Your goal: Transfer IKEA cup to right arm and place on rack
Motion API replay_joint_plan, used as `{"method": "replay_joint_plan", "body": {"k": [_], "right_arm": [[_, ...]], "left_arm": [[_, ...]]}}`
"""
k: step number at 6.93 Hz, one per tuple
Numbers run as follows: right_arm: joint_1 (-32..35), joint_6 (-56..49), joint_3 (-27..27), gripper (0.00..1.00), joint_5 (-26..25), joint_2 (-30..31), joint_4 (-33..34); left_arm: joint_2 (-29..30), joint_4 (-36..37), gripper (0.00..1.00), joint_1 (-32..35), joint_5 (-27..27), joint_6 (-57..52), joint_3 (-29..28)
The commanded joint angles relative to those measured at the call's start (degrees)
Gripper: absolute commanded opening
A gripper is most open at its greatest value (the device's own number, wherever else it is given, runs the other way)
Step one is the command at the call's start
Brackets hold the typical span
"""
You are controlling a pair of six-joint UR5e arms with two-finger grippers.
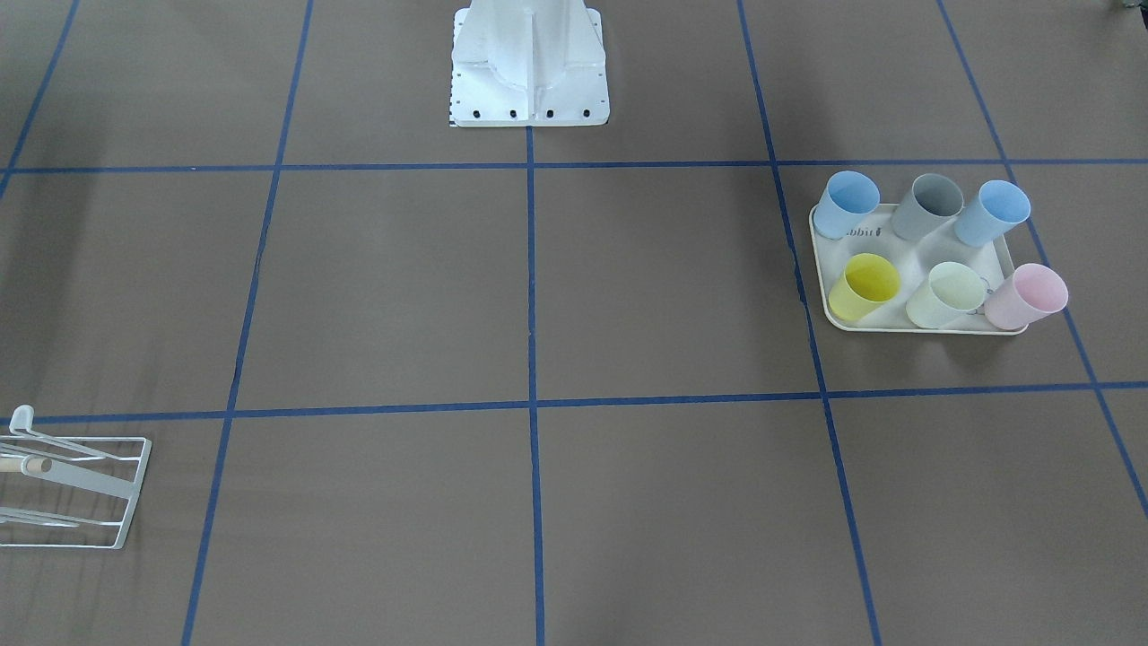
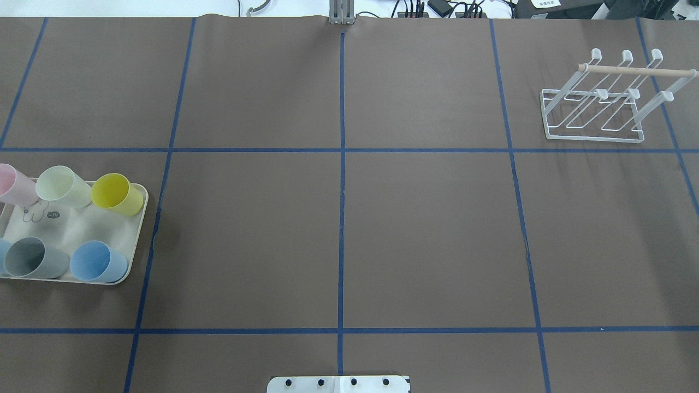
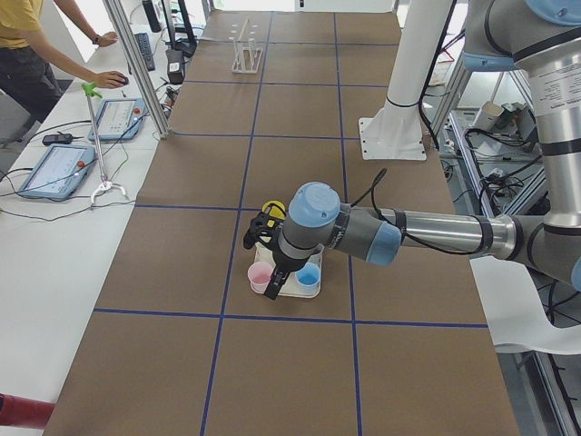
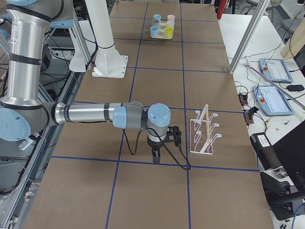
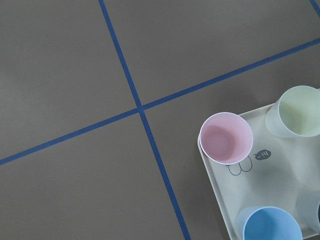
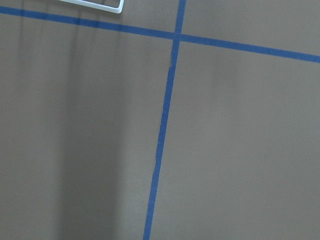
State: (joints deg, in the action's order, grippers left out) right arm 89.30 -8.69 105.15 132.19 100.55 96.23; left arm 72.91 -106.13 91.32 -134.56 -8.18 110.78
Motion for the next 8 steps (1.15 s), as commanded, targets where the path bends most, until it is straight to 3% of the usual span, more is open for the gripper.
{"method": "replay_joint_plan", "body": {"k": [1, 5, 6, 8], "right_arm": [[0.08, 0.25, 0.32, 1.0, -0.09, 0.0, -1.39], [-0.01, 0.08, 3.66, 1.0, -0.27, 0.0, -1.4], [0.08, 0.17, 6.18, 1.0, 0.08, 0.09, -1.4], [0.08, 0.26, 13.11, 1.0, -0.35, -1.74, -1.48]], "left_arm": [[0.21, -1.34, 1.0, 0.0, 0.0, -0.25, 0.13], [1.26, -4.42, 1.0, 0.0, 0.0, 0.01, 1.02], [1.53, -4.95, 1.0, 0.17, -0.09, 0.45, 1.45], [7.56, -8.36, 1.0, 0.26, 0.0, 0.1, 2.6]]}}
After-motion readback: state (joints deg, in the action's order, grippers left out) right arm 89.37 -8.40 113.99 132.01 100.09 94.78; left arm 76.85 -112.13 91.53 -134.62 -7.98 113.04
